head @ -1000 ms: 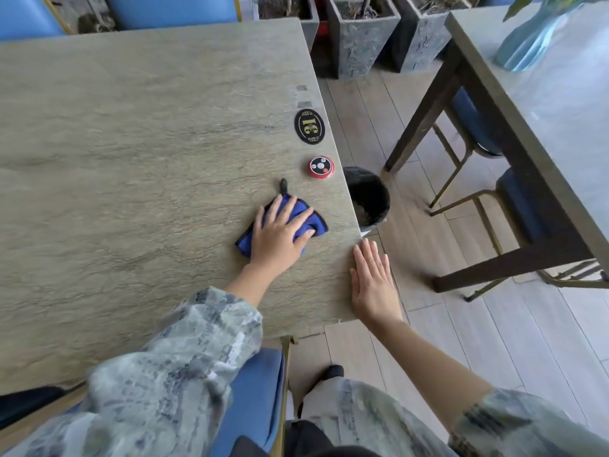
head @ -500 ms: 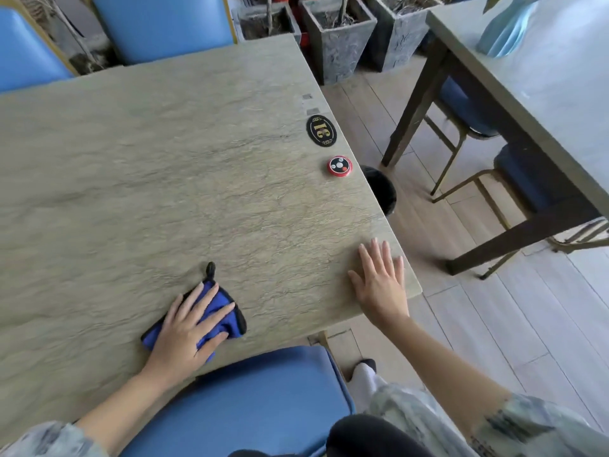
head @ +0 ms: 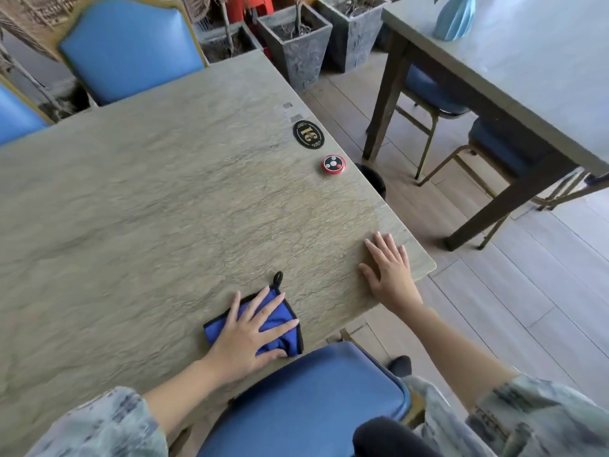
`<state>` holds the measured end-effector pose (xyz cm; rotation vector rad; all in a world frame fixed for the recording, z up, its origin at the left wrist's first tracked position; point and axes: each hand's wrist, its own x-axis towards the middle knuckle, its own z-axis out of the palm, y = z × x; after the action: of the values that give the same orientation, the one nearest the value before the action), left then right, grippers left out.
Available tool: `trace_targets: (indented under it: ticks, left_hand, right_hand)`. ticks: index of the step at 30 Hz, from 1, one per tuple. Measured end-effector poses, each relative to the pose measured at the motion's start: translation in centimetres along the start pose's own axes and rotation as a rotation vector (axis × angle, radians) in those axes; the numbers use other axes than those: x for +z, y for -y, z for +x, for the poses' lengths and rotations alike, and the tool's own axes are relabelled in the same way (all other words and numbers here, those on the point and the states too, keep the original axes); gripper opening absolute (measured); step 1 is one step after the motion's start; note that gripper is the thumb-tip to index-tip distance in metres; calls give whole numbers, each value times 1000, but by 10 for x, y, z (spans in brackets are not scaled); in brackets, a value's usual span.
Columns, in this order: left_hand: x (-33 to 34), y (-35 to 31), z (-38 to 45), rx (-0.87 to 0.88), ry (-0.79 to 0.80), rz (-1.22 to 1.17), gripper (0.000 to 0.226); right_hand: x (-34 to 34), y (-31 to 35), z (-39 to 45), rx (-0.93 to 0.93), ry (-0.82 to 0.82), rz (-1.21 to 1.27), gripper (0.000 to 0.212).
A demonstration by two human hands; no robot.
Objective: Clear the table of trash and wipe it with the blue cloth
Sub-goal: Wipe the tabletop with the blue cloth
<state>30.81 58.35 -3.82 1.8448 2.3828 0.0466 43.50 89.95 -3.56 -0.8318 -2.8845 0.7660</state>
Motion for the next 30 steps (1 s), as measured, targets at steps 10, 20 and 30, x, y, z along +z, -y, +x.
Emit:
trace_targets:
  ticks: [10,20,30]
  left_hand:
    - [-16,-39,114,-393,101,-342,68]
    - [-28,-70,102,-907,-325,-747,77]
    - [-41,-130,162,-1282,-269,-824,51]
  right_hand:
    - [-19,-3,-3,103,1,294,36]
    - [-44,-41,-28,-44,136,302,33]
    - [-71,-50,-23,-248,123,195,21]
